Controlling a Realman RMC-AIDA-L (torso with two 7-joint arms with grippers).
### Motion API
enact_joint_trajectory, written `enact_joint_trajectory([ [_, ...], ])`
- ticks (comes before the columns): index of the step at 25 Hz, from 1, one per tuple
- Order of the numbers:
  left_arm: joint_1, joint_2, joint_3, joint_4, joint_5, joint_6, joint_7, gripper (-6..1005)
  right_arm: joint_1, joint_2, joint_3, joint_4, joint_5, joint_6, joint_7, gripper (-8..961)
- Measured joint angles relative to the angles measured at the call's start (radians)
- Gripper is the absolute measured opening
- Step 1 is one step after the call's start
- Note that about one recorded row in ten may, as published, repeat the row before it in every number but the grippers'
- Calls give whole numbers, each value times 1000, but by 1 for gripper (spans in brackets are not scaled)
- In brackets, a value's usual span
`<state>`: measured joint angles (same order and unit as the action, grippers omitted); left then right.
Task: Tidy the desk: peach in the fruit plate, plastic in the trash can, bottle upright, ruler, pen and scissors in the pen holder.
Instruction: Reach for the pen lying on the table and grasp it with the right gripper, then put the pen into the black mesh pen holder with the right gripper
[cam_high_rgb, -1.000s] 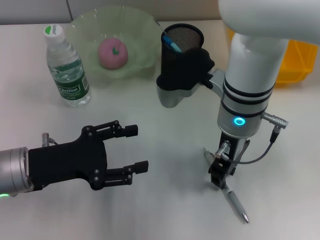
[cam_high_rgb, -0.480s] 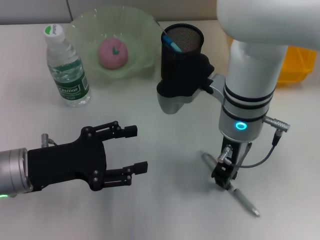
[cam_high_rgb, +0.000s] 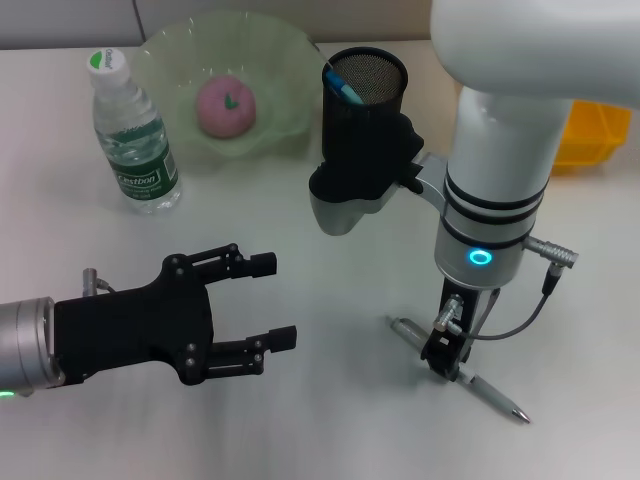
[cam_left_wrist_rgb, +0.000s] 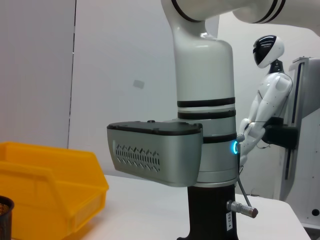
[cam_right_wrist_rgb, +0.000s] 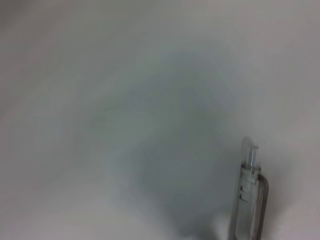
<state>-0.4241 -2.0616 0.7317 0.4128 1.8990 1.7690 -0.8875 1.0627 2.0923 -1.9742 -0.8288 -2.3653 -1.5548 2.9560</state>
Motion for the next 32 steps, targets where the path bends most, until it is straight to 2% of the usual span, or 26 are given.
enact_joint_trajectory([
  [22,1,-2,0,1,0,10,-4,775,-18,0,-21,-4,-9,1,0,162],
  [25,1,-2,0,1,0,12,-4,775,-31,0,-24,-34,-16,-1,0,148],
  [28,1,-2,0,1,0,12,-4,775,-57,0,5,-99,-55,-16,-1,134],
  [30,1,-2,0,1,0,17,-4,775,-73,0,44,-133,-89,-32,-10,130],
  [31,1,-2,0,1,0,19,-4,775,-91,-3,106,-162,-108,-41,-39,130],
  [32,1,-2,0,1,0,22,-5,775,-91,-3,106,-162,-108,-41,-39,130],
])
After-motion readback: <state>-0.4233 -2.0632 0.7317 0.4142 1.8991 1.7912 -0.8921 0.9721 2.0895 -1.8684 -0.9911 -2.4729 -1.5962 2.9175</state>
